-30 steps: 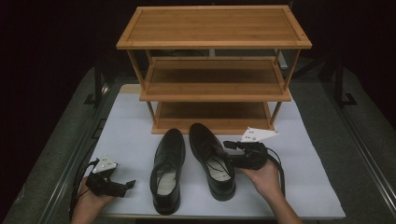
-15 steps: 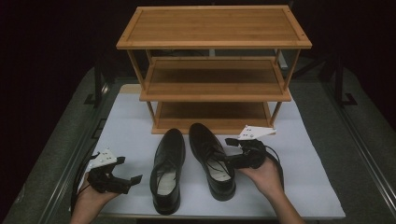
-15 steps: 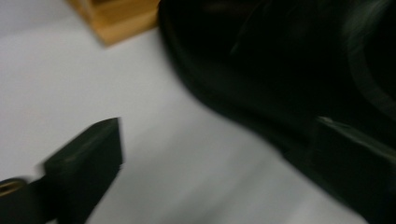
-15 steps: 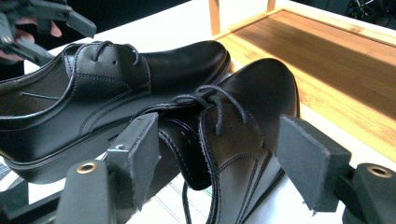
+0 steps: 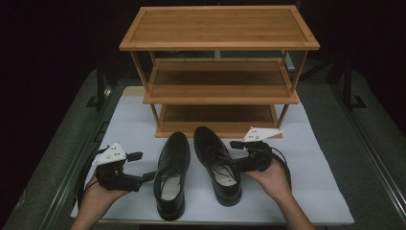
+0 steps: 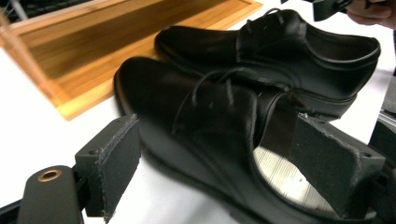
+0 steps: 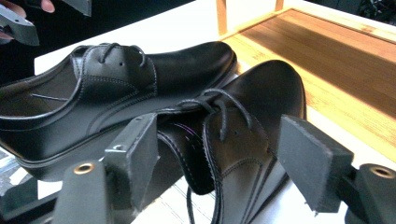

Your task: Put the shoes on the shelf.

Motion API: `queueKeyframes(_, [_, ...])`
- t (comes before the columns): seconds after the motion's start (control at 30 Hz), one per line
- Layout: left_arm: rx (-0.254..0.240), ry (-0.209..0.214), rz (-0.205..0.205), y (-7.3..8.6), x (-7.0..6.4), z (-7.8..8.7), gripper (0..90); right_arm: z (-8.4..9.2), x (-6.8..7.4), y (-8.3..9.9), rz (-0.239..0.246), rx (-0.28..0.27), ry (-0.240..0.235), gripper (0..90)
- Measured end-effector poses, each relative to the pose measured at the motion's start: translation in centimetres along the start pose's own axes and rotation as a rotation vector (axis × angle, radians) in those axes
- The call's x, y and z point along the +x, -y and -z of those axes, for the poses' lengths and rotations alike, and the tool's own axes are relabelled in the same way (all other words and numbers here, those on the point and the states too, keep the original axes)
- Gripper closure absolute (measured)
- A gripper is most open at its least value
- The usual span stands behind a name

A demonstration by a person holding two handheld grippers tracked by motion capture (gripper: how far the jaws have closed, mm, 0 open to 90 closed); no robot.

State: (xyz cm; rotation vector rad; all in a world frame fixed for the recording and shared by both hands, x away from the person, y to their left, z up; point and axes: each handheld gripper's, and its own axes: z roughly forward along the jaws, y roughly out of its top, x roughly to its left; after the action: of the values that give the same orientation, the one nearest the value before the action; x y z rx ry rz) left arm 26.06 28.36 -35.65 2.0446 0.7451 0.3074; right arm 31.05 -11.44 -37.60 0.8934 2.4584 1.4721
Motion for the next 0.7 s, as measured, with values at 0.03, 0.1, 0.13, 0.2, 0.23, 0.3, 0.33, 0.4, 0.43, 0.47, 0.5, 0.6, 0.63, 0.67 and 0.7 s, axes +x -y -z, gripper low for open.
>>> queueKeyframes(0.03, [0.001, 0.005, -0.005, -0.2, -0.1, -0.2, 16.0, 0.0, 0.0, 0.0, -0.001, 0.000, -0.005, 31.4])
queueKeyframes(0.1, [0.004, 0.016, -0.012, -0.5, -0.2, -0.6, 16.0, -0.1, -0.1, -0.1, -0.005, 0.004, -0.016, 31.8])
queueKeyframes(0.13, [0.002, 0.024, -0.015, -0.6, -0.3, -0.8, 16.6, -0.1, -0.1, -0.1, -0.004, 0.007, -0.018, 31.8])
queueKeyframes(0.2, [-0.008, 0.044, -0.015, -0.8, -0.3, -1.2, 22.1, -0.2, -0.1, -0.1, -0.008, 0.011, -0.027, 32.6])
queueKeyframes(0.23, [-0.007, 0.050, -0.017, -0.9, -0.4, -1.4, 22.2, -0.3, -0.1, -0.1, -0.009, 0.011, -0.032, 32.8])
queueKeyframes(0.3, [-0.001, 0.060, -0.022, -1.1, -0.3, -1.7, 25.6, -0.2, -0.2, -0.1, -0.011, 0.012, -0.033, 36.1])
queueKeyframes(0.33, [-0.005, 0.061, -0.018, -1.2, -0.3, -1.8, 27.0, -0.1, -0.2, -0.1, -0.016, 0.008, -0.033, 36.8])
queueKeyframes(0.4, [-0.009, 0.071, -0.019, -1.4, 0.0, -1.9, 31.2, 0.1, -0.4, -0.1, -0.025, 0.002, -0.033, 39.0])
queueKeyframes(0.43, [-0.013, 0.070, -0.017, -1.4, 0.0, -2.0, 32.9, 0.2, -0.5, -0.1, -0.026, -0.001, -0.030, 40.2])
queueKeyframes(0.47, [-0.008, 0.071, -0.020, -1.5, 0.1, -2.1, 33.6, 0.2, -0.6, -0.1, -0.028, -0.001, -0.029, 41.5])
queueKeyframes(0.5, [-0.003, 0.069, -0.025, -1.5, 0.2, -2.2, 35.0, 0.3, -0.7, -0.1, -0.030, 0.002, -0.026, 42.7])
queueKeyframes(0.6, [0.004, 0.063, -0.020, -1.3, 0.5, -2.7, 39.3, 0.1, -0.8, 0.0, -0.029, 0.018, -0.016, 46.0])
queueKeyframes(0.63, [0.009, 0.062, -0.018, -1.2, 0.6, -2.8, 40.6, 0.0, -0.8, 0.0, -0.029, 0.024, -0.014, 46.4])
queueKeyframes(0.67, [0.018, 0.060, -0.022, -1.1, 0.6, -3.0, 41.5, -0.2, -0.8, 0.0, -0.029, 0.028, -0.015, 47.1])
queueKeyframes(0.7, [0.024, 0.059, -0.023, -1.0, 0.6, -3.2, 41.9, -0.2, -0.8, 0.0, -0.028, 0.032, -0.014, 47.3])
